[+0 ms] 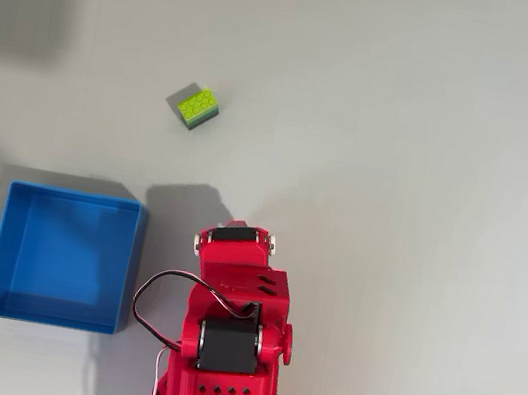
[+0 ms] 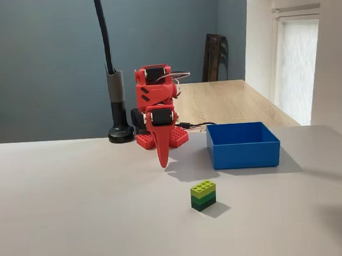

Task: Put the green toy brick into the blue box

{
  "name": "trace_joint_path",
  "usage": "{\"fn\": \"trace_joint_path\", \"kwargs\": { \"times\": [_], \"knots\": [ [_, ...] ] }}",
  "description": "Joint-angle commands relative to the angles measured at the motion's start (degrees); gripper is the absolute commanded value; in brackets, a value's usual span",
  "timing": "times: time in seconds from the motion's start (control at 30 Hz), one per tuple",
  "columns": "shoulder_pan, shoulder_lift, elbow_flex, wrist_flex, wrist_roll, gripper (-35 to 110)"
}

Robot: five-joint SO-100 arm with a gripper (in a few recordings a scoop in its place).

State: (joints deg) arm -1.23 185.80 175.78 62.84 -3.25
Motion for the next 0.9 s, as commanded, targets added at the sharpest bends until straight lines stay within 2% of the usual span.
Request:
{"fn": "trace_joint_path", "kwargs": {
  "times": [0.0, 0.67, 0.87],
  "knots": [
    [-0.9, 0.6, -0.5, -0.3, -0.4, 0],
    [-1.0, 0.6, -0.6, -0.3, -0.4, 0],
    [-2.3, -0.3, -3.6, -0.4, -4.0, 0]
  ]
}}
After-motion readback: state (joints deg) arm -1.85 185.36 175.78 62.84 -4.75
